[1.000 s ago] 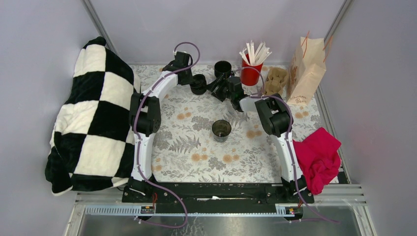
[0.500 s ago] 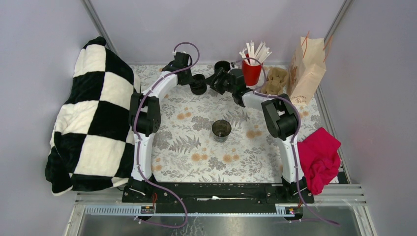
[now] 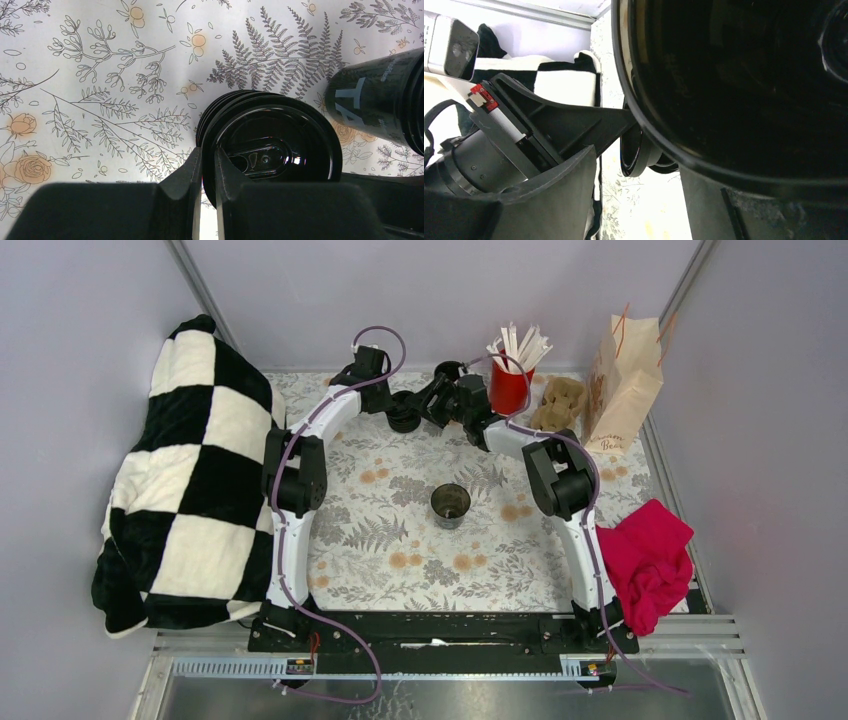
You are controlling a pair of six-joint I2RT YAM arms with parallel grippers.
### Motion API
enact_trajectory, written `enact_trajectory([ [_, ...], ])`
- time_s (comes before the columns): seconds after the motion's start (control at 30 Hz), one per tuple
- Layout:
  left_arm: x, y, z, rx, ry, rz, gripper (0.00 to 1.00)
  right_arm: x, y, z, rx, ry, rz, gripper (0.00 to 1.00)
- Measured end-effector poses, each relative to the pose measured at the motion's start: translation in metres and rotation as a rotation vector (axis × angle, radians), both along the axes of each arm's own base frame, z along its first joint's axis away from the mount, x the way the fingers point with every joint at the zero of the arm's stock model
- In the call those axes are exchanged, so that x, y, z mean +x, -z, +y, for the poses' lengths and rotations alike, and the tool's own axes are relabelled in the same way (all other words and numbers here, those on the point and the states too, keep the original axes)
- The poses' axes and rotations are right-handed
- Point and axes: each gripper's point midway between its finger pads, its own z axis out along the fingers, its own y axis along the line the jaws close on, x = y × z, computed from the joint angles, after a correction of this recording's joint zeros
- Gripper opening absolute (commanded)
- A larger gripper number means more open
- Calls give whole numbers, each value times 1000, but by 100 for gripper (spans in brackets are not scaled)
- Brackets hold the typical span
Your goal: Pack the takeout coffee
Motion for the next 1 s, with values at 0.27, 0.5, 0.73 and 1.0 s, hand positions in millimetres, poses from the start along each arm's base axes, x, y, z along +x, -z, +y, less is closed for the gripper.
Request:
enact_trajectory([
  [0.27, 0, 0, -1, -4, 4, 2, 1, -7, 4, 11, -11, -13, 13, 60],
  [0.5, -1, 0, -2, -10, 8, -5, 1, -5, 5, 12, -15, 28, 13, 58],
  [0.73, -3, 0, -3, -16, 13, -5, 1, 0, 7, 9, -25, 73, 15, 52],
  [1.0, -4, 1, -4, -21, 19, -1, 12, 2, 8, 9, -34, 100, 15, 38],
])
